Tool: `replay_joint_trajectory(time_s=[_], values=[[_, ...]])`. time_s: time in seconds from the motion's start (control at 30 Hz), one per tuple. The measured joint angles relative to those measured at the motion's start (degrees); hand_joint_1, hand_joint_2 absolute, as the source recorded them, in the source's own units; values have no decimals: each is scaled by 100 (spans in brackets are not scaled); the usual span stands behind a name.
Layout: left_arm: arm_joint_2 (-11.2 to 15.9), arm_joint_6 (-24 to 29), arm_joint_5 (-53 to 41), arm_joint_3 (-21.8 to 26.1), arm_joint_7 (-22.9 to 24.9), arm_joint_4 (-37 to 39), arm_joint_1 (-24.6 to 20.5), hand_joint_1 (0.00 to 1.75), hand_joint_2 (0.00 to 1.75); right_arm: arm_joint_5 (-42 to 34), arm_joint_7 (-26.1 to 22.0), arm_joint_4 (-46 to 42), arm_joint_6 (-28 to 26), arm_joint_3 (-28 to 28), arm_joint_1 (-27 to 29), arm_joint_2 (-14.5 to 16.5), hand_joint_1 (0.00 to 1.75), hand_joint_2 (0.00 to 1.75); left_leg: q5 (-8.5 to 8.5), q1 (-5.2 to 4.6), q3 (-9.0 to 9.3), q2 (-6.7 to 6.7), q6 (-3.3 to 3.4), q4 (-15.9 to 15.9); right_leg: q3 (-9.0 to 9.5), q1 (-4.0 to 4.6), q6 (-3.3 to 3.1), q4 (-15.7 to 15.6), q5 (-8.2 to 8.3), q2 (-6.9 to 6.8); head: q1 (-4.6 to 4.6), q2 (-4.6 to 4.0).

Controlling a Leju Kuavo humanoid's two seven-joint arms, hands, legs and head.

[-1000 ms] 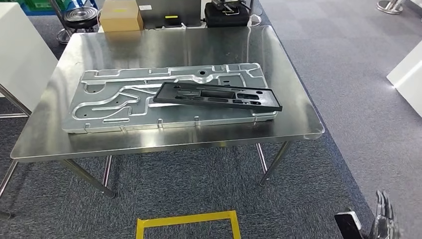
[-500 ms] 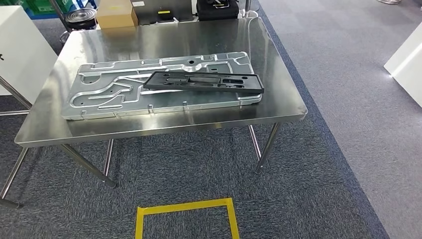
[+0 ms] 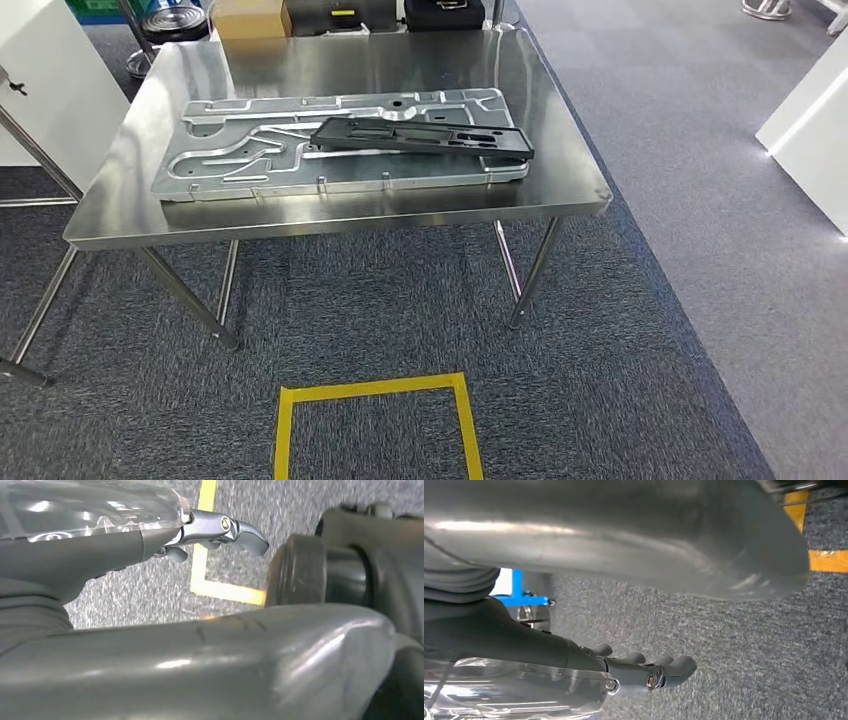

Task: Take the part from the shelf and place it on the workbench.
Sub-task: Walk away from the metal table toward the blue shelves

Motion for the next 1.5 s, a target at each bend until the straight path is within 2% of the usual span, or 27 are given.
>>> replay_joint_trajectory(time_s=[0.03,0.1,0.17,0.2,0.27,0.3,0.37,0.43,0.47,0.5,0.53,0.6,0.67,0.73,0.8,0.83,0.93,0.97,1.0,1.03,1.07,1.13,1.2,1.33,1.37,1.47,1.5], values=[[-9,-1,0,-15,-4,0,-3,0,0,3,-57,5,10,2,-14,-1,0,0,58,4,-105,0,-16,35,154,-6,5,-54,168,0,0,0],[-27,3,0,-30,-10,0,-17,0,0,12,-134,9,18,10,-50,-2,0,0,153,9,-304,-3,-61,125,719,-8,-14,-702,410,3,-1,0],[-42,7,0,-39,-13,0,-35,0,0,20,-174,14,22,25,-94,-4,0,0,239,-2,-437,-6,-123,205,1235,12,-79,-1490,301,18,-2,0],[-46,9,0,-43,-10,0,-42,0,0,25,-181,19,25,33,-111,-5,0,0,288,-4,-472,-6,-160,221,1347,30,-121,-1705,222,25,-2,0],[-50,10,5,-55,1,0,-42,0,0,44,-170,32,26,42,-119,-6,0,0,374,6,-515,-10,-233,222,1312,36,-213,-1795,255,17,-1,0],[-49,10,9,-62,9,0,-39,0,0,56,-159,38,24,45,-119,-7,0,0,317,16,-548,-21,-264,261,1263,31,-258,-1801,317,6,-1,0],[-48,10,17,-78,20,0,-37,0,0,75,-118,48,21,54,-119,-11,0,0,-130,34,-673,-42,-312,631,1122,20,-340,-1818,458,-27,-1,0],[-48,11,20,-88,30,0,-43,0,0,84,-74,50,27,62,-111,-22,0,0,-703,38,-815,-47,-340,1337,949,41,-376,-1809,591,-42,-1,0],[-48,12,20,-92,34,0,-45,0,0,84,-59,50,36,64,-107,-28,0,0,-824,39,-838,-47,-347,1651,854,53,-376,-1796,660,-44,-1,0],[-48,13,20,-96,40,0,-46,0,0,85,-47,51,47,67,-102,-34,0,0,-798,39,-794,-47,-344,1822,752,63,-373,-1777,726,-44,-2,0],[-48,13,19,-103,45,0,-46,0,0,85,-33,51,60,70,-100,-38,0,0,-661,38,-664,-47,-332,1807,647,72,-366,-1749,786,-43,-2,0],[-48,16,12,-122,53,0,-52,0,0,85,-5,52,85,75,-101,-43,0,0,-396,32,-127,-47,-272,1212,458,83,-343,-1682,883,-40,-2,0],[-47,26,0,-138,58,0,-68,0,0,85,11,56,100,79,-102,-44,0,0,-479,1,474,-44,-198,347,352,99,-295,-1618,955,-40,-1,0],[-51,43,-3,-149,64,0,-72,0,0,85,14,60,102,82,-99,-45,0,0,-616,-34,693,-41,-133,-62,320,97,-224,-1599,1034,-49,-1,0],[-65,75,1,-158,95,0,-65,0,0,87,11,62,107,85,-98,-52,0,0,-539,-21,646,-28,-55,-107,292,76,-150,-1577,1064,-46,0,0],[-73,99,0,-161,126,0,-64,0,0,90,9,64,111,86,-96,-56,0,0,-483,-11,612,-19,-15,-122,246,66,-115,-1470,958,-33,0,0],[-82,143,-1,-164,204,0,-60,0,0,96,4,85,125,87,-89,-59,0,0,-339,-7,452,-1,36,-122,-81,26,-23,-517,253,-3,1,0],[-81,146,0,-165,220,0,-56,0,0,96,4,92,130,87,-88,-58,0,0,-303,-10,392,0,32,-109,-165,13,1,-194,87,-3,1,0],[-80,148,0,-166,235,0,-51,0,0,96,5,95,138,87,-88,-59,0,0,-276,-11,337,0,24,-91,-162,4,19,-38,29,-3,1,0],[-79,148,0,-167,247,0,-47,0,0,91,7,96,152,87,-87,-62,0,0,-257,-9,291,-1,14,-67,-47,-2,27,-110,81,-4,1,0],[-79,148,0,-168,255,0,-45,0,0,82,10,97,171,87,-88,-67,0,0,-246,-5,260,-2,4,-42,171,-6,24,-401,218,-4,1,0],[-82,145,0,-172,262,0,-48,0,0,46,17,97,203,87,-95,-79,0,0,-240,-13,217,-2,-27,17,688,2,-19,-1228,474,-3,1,0],[-85,133,0,-178,254,0,-55,0,0,-8,29,98,213,85,-99,-85,0,0,-232,-33,174,-2,-78,59,913,24,-93,-1666,543,-1,-1,0],[-83,113,0,-191,236,0,-59,0,0,-79,88,99,218,81,-91,-86,0,0,-313,-28,89,-19,-202,188,880,11,-246,-1734,587,-9,-1,0],[-82,112,0,-195,231,0,-59,0,0,-90,105,99,219,79,-92,-86,0,0,-448,-20,-6,-29,-234,391,870,-2,-283,-1752,609,-14,-1,0],[-81,111,116,-211,220,0,-62,0,0,-115,134,99,222,62,-91,-87,0,0,-987,15,-535,-45,-306,1535,809,8,-327,-1746,637,-20,-2,0],[-81,110,224,-216,219,0,-60,0,0,-120,135,99,223,52,-89,-87,0,44,-1033,26,-643,-45,-321,1778,796,10,-326,-1735,641,-20,-2,0]])
